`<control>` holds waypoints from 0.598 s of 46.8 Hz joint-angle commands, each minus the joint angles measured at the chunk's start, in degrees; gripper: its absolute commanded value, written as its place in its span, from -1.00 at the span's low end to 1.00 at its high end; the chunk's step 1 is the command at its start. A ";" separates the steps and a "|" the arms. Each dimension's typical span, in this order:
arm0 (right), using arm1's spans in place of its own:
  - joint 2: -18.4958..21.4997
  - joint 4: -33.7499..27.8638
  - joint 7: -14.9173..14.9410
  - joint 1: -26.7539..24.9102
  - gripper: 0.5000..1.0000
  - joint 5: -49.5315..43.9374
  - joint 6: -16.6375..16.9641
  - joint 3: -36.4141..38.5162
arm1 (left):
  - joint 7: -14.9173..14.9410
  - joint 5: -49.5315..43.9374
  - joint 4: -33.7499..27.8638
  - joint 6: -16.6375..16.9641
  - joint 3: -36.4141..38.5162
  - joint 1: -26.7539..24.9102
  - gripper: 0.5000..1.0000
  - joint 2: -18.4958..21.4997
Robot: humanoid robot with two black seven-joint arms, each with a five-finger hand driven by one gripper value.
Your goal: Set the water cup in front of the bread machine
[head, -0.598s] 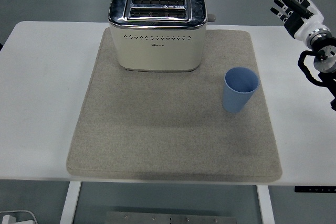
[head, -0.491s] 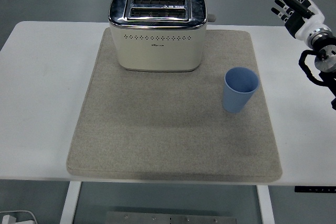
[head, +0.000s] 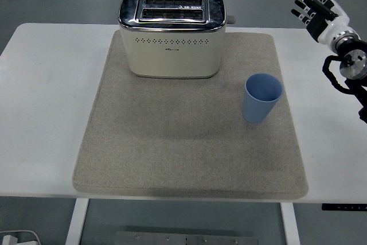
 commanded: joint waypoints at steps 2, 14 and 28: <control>0.35 0.03 0.03 -0.01 0.68 0.36 -0.04 0.81 | 0.00 0.02 -0.01 0.00 0.00 0.00 1.00 0.00; 0.44 -0.06 0.03 -0.53 0.68 -0.16 -0.48 -0.42 | 0.00 0.02 -0.01 0.00 0.00 0.00 1.00 0.00; 1.49 -0.06 0.38 -0.80 0.68 0.45 -4.34 0.81 | 0.00 0.02 -0.01 0.00 0.00 0.00 1.00 0.00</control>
